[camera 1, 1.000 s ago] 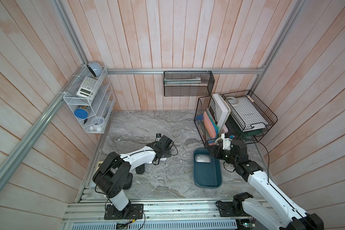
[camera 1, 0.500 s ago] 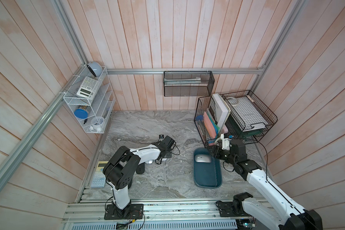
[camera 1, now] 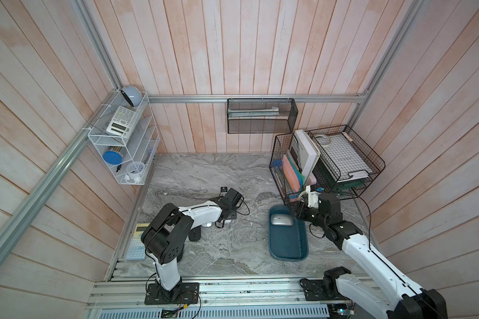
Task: Put the mouse in the storage box
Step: Pick up the mouse from the center of the board.
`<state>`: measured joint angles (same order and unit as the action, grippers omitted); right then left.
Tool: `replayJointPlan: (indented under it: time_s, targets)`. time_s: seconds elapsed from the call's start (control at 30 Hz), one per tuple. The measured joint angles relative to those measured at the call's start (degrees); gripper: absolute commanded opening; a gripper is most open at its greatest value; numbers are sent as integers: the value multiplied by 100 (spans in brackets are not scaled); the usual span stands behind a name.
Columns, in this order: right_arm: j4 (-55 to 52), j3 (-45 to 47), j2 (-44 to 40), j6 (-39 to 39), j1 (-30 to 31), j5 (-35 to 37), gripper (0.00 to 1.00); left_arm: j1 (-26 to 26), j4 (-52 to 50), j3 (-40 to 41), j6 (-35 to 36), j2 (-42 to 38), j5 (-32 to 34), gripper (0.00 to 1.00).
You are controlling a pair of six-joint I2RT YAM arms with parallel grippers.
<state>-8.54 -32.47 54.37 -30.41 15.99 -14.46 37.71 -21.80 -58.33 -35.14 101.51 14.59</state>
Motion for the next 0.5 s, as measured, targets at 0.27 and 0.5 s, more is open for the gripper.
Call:
replayJointPlan:
  time_s: [0.27,0.5]
  targets:
    - [0,0,0,-2,0,-66,63,380,-396,-225,348,-1670,-68,58]
    - [-2,-2,-120,0,2,-131,63,651,-966,-1027,1060,-2870,-160,57]
